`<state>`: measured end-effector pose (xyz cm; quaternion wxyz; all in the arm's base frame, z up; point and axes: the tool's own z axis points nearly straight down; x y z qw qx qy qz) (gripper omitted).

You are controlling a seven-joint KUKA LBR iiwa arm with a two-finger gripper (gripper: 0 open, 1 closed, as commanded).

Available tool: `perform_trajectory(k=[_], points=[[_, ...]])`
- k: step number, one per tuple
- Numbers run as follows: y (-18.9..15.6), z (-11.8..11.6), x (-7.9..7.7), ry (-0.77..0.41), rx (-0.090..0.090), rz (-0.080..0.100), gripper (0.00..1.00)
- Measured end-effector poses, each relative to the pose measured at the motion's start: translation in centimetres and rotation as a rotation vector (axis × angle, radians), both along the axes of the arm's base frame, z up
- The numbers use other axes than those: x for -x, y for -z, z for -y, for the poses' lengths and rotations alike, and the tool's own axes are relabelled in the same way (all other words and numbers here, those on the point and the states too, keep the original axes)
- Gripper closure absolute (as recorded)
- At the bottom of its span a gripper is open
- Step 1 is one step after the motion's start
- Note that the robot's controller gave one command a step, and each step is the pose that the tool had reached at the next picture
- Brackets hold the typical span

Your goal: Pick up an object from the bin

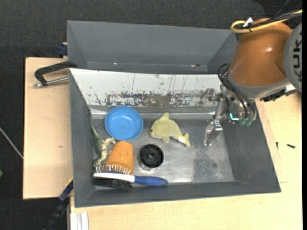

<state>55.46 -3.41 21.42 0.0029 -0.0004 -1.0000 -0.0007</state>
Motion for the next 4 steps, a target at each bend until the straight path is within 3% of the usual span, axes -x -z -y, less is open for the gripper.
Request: perform_trajectory(k=[1,2,3,4], points=[[7.5,-1.5,5.2,-0.021,-0.001,-0.005,0.0],[14.1,-7.4,-0.9,0.001,0.005,0.022,0.0],[13.4,-10.9,0.2,0.035,0.004,0.019,0.0],[14.0,-9.7,-4.2,-0.096,0.004,0.014,0.0]])
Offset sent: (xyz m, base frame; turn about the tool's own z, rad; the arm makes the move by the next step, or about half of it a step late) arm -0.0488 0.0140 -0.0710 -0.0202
